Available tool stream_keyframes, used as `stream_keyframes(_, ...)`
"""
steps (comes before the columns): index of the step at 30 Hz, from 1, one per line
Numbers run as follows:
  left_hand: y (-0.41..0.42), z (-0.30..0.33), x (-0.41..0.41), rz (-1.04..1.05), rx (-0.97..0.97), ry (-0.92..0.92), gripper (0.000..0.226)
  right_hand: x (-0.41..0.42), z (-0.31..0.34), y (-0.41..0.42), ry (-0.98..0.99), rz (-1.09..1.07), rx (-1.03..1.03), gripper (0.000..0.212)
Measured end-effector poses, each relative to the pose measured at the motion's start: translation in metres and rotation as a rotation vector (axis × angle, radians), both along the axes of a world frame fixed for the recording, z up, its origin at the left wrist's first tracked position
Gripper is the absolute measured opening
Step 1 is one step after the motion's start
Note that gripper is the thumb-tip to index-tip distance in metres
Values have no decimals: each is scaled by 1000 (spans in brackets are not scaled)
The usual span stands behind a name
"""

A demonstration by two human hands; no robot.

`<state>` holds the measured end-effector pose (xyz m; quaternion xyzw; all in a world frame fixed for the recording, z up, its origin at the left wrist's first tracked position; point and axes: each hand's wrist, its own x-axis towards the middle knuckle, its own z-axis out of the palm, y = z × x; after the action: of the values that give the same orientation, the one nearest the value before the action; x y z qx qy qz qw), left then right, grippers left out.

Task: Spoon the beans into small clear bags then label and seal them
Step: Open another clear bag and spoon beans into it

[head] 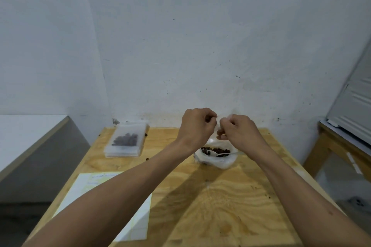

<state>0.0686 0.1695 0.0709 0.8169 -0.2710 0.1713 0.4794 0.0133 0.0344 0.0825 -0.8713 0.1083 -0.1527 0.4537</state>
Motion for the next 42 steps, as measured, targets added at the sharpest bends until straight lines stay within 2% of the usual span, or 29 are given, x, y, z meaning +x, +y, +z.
stream_keyframes(5, 5, 14, 11, 76, -93, 57, 19, -4, -2, 2, -7, 12, 57, 31)
stream_keyframes(8, 6, 12, 3, -12, -66, -71, 15, -5, 1, -4, -37, -107, 159, 34)
stream_keyframes(11, 7, 7, -5, -99, -38, -187, 14, -4, 5, -10, -61, -125, 289, 26)
stream_keyframes(13, 7, 7, -5, -147, -23, -187, 14, -3, 3, -13, -58, -71, 320, 19)
stream_keyframes(16, 11, 13, -6, -263, 37, -139, 20, -2, -3, -17, -76, -31, 245, 17)
stream_keyframes(17, 13, 14, -5, -310, 110, -132, 37, -2, -3, -19, -79, -20, 240, 17)
stream_keyframes(20, 16, 14, 5, -359, 531, -140, 117, -5, -1, -21, -61, 71, 221, 17)
stream_keyframes(22, 16, 11, 12, -343, 722, -227, 138, -6, -1, -23, -34, 123, 178, 22)
stream_keyframes(24, 15, 6, 18, -327, 712, -268, 130, -8, -1, -24, 8, 135, 162, 29)
stream_keyframes(26, 15, 1, 22, -308, 617, -293, 107, -10, -3, -25, 56, 114, 208, 30)
stream_keyframes(29, 15, -3, 23, -247, 618, -311, 91, -10, -10, -26, 56, 1, 175, 8)
stream_keyframes(30, 16, -4, 23, -217, 632, -324, 90, -11, -12, -26, 25, -49, 107, 7)
stream_keyframes(31, 16, -5, 25, -187, 644, -340, 89, -11, -13, -28, -17, -98, 54, 17)
stream_keyframes(32, 16, -6, 25, -164, 659, -354, 90, -12, -12, -29, -73, -115, 47, 21)
stream_keyframes(34, 17, -7, 26, -138, 670, -375, 91, -15, -7, -32, -123, -54, 93, 17)
stream_keyframes(36, 16, -11, 26, -124, 658, -412, 91, -12, -6, -36, -90, 58, 185, 8)
stream_keyframes(42, 7, -22, 16, -152, 568, -379, 96, 0, -18, -42, 107, 245, 304, 9)
